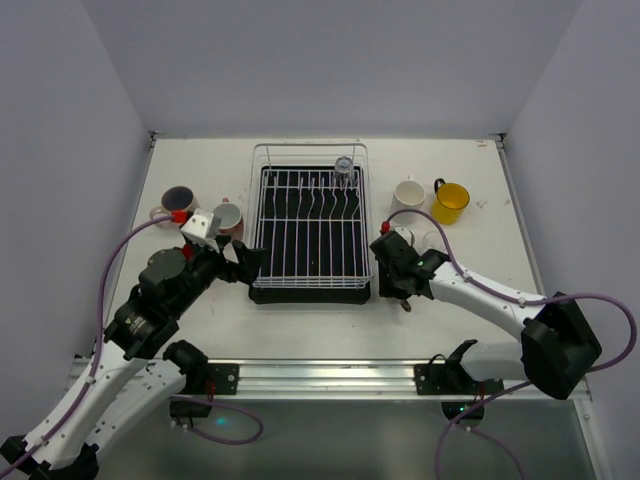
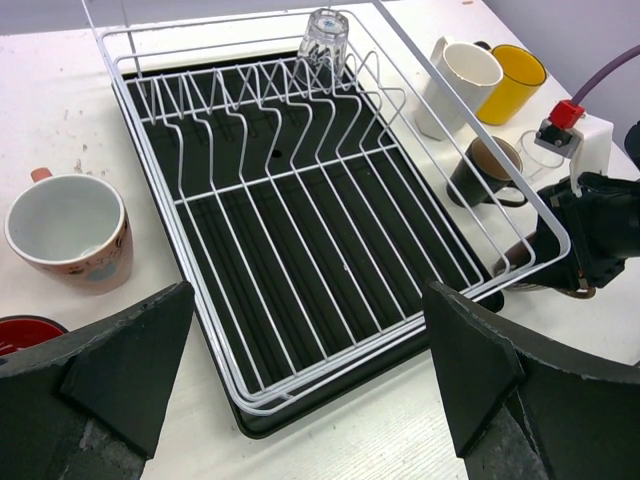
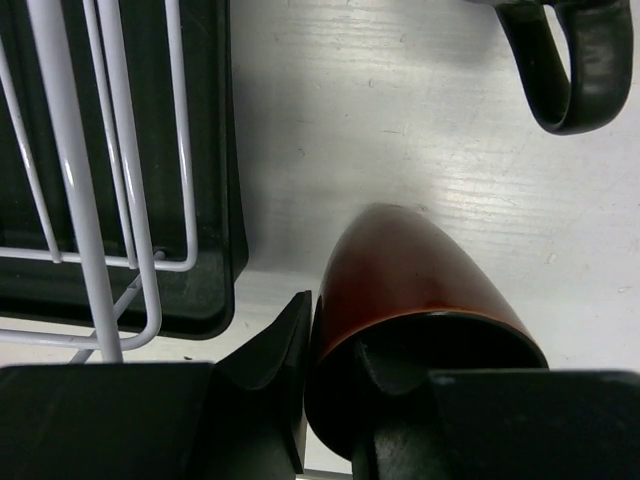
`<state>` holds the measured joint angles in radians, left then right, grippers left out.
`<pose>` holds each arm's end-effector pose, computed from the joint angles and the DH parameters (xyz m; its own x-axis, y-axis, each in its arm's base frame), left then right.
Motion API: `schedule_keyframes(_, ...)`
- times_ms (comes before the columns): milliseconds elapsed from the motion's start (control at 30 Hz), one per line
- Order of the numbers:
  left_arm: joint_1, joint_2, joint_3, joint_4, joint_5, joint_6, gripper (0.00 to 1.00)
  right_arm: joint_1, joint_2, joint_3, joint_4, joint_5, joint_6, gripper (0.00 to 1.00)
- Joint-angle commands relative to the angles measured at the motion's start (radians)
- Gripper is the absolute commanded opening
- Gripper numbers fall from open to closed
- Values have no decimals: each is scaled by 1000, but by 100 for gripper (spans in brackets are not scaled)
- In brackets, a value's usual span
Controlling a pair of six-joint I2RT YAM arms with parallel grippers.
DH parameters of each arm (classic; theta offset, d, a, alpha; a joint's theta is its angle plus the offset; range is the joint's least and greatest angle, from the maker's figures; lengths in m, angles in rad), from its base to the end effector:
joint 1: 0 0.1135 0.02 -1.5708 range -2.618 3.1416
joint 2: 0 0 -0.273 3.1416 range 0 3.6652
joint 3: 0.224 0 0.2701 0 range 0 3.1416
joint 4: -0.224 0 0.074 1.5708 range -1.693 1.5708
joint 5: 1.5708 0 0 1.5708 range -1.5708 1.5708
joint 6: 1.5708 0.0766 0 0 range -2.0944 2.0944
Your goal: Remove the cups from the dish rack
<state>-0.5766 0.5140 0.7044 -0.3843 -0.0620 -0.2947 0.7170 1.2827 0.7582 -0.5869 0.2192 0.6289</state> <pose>0.1511 -0.0926 0.3275 -0.2978 -0.1521 -0.9424 0.4250 0.8629 -0.2736 0.2117 0.1625 0.1620 -0.8809 -0.0062 -0.4732 -0.0625 0.9927 0.1032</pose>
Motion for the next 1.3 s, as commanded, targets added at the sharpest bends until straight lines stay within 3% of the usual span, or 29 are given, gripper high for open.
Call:
schedule_keyframes(0,4,6,-5,-1,-2,22,100,-2,4,-5,39,35,12,24)
schedule_keyframes(100,4,17,-3,7,-2,20,100,-2,-28,13,6,48,11,37)
schedule_keyframes(333,4,135,78,39,86,-24,100,-1,-239,50,-71,37,0,52)
schedule_keyframes(500,1,248,155,116,180,-81,100,-2,-397,72,-123,51,-17,51)
schedule_keyframes(667,-12,480,234,215,212,-133,96,-1,-599,73,-93,57,-44,47)
schedule_keyframes(900,-54,916,511,252,105,-92,93,-1,-845,27,53,0,-77,41)
schedule_keyframes(1267,-55,1438,1004,187,-83,32,87,-1,-916,-37,97,-104,-107,41)
